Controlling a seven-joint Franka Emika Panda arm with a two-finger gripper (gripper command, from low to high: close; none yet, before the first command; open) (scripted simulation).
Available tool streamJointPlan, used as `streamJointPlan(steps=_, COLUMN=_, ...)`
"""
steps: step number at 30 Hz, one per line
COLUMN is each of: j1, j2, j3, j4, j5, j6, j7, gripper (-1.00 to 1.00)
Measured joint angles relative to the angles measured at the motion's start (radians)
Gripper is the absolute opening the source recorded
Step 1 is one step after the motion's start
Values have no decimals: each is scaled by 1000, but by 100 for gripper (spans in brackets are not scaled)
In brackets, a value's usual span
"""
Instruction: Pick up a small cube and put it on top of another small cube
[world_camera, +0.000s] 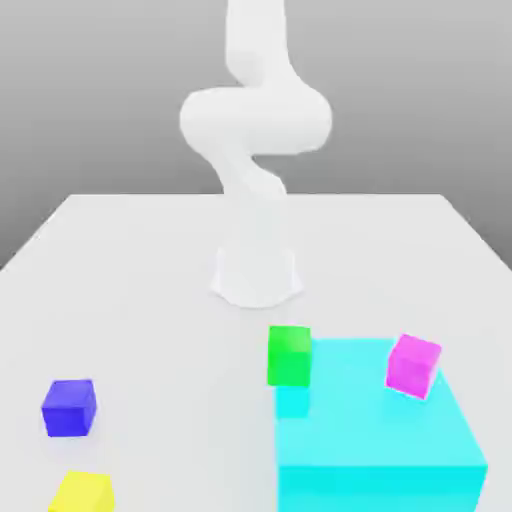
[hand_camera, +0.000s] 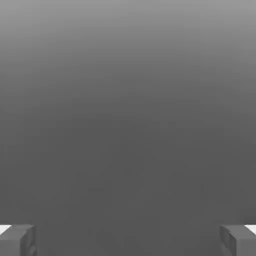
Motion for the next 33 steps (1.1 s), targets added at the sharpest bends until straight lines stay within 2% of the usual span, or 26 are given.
streamJointPlan(steps=9, j1=-192, j2=332, j3=-25, j4=-109, j5=-5, j6=163, j7=315, gripper=0)
streamJointPlan(steps=17, j1=-322, j2=622, j3=-91, j4=-204, j5=-3, j6=305, j7=585, gripper=0)
streamJointPlan(steps=23, j1=-408, j2=841, j3=-135, j4=-272, j5=52, j6=413, j7=743, gripper=0)
streamJointPlan(steps=28, j1=-449, j2=1023, j3=-93, j4=-252, j5=120, j6=550, j7=719, gripper=0)
streamJointPlan(steps=29, j1=-459, j2=1055, j3=-81, j4=-247, j5=128, j6=576, j7=713, gripper=-100)
streamJointPlan(steps=33, j1=-459, j2=1055, j3=-81, j4=-247, j5=127, j6=577, j7=714, gripper=-100)
